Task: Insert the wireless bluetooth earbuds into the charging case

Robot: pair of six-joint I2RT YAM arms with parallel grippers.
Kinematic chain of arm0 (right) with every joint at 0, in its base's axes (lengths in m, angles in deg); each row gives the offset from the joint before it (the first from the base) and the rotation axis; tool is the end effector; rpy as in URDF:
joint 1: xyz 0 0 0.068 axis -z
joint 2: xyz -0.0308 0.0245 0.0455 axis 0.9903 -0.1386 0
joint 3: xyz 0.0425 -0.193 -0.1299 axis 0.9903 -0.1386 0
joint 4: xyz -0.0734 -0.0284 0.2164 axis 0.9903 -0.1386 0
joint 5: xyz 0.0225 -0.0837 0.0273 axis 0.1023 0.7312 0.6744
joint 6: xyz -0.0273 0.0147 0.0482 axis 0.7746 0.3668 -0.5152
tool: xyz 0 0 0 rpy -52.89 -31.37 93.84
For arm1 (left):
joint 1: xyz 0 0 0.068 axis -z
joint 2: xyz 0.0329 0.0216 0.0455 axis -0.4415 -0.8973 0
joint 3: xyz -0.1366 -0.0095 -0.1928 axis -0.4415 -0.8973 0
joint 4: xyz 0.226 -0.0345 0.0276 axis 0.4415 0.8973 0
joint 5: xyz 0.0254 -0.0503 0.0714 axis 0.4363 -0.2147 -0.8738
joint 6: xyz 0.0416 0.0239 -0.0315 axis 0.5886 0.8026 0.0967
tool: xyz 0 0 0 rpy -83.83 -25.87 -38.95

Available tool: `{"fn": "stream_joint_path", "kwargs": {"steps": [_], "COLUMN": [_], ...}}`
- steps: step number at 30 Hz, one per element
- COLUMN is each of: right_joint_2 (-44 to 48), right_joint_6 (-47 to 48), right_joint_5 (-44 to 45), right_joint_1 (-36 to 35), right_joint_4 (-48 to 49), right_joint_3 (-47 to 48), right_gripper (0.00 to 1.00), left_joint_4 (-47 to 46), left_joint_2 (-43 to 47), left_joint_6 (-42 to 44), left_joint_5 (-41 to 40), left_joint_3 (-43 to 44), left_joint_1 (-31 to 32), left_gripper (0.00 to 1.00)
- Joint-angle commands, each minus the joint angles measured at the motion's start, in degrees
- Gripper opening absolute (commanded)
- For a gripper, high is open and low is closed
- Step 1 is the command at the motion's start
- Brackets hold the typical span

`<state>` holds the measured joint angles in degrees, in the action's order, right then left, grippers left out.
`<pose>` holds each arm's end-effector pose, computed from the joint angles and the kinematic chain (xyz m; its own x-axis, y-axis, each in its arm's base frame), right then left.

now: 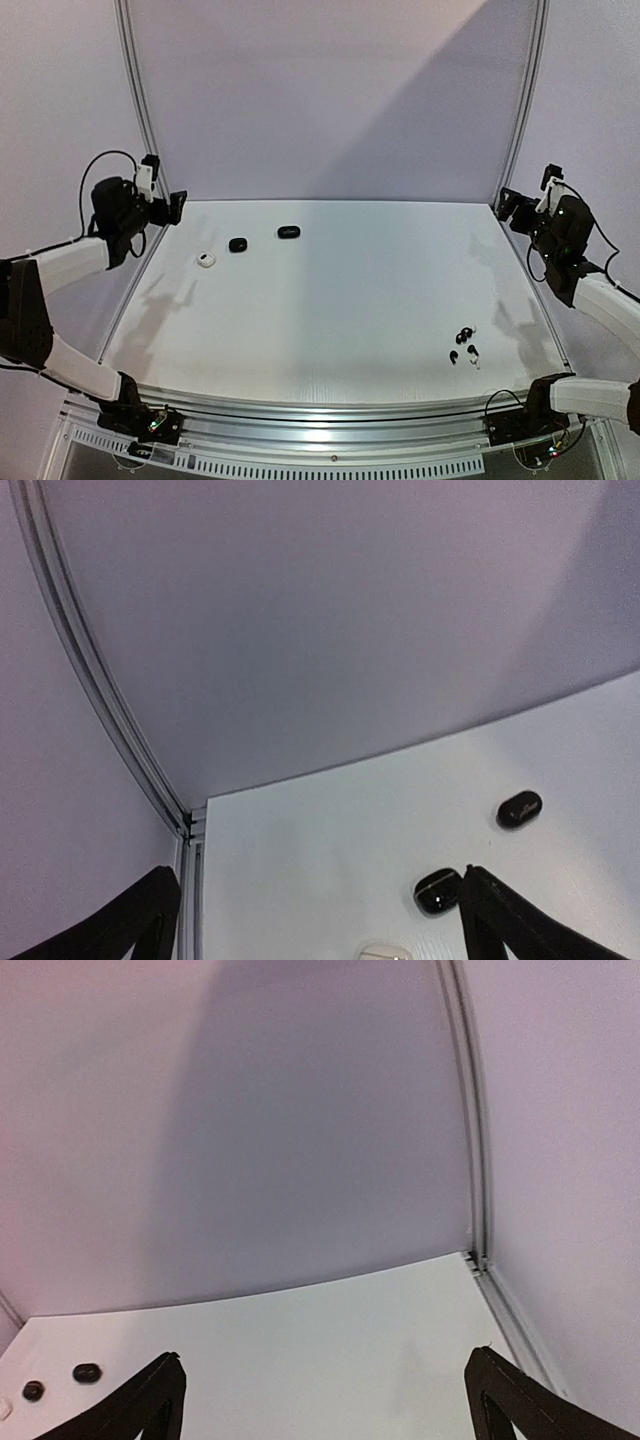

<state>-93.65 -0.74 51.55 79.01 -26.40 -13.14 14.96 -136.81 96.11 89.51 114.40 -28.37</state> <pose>0.2346 0.0082 0.2793 -0.0004 0.2618 -0.9651 0.0503 0.9639 0.2615 0.2992 0.0036 0.2611 -0.1191 0.1443 -0.9823 0.1713 0.9775 0.1228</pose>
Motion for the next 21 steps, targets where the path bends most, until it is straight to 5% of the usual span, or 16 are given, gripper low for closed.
{"fn": "stream_joint_path", "kwargs": {"steps": [1,8,21], "right_joint_2": [-1.8,-7.7,-16.5], "right_joint_6": [-5.1,-9.8,-8.2], "right_joint_5": [-13.4,-16.5,-14.5], "right_joint_1": [0.0,-3.6,-14.6], "right_joint_4": [-10.6,-15.8,-18.5], "right_joint_3": [6.8,14.1,20.0], "right_gripper": [0.99,0.99,0.99], "left_joint_4": [34.0,59.9,57.4], "left_joint_2": [-6.3,-24.1,-40.9], "left_joint_6": [7.7,2.7,2.6], "left_joint_5": [4.7,4.7,-0.9], "left_joint_3": [11.8,34.1,41.3], "left_joint_1": [-0.2,-0.1,4.6], "left_gripper": [0.99,0.99,0.99]}}
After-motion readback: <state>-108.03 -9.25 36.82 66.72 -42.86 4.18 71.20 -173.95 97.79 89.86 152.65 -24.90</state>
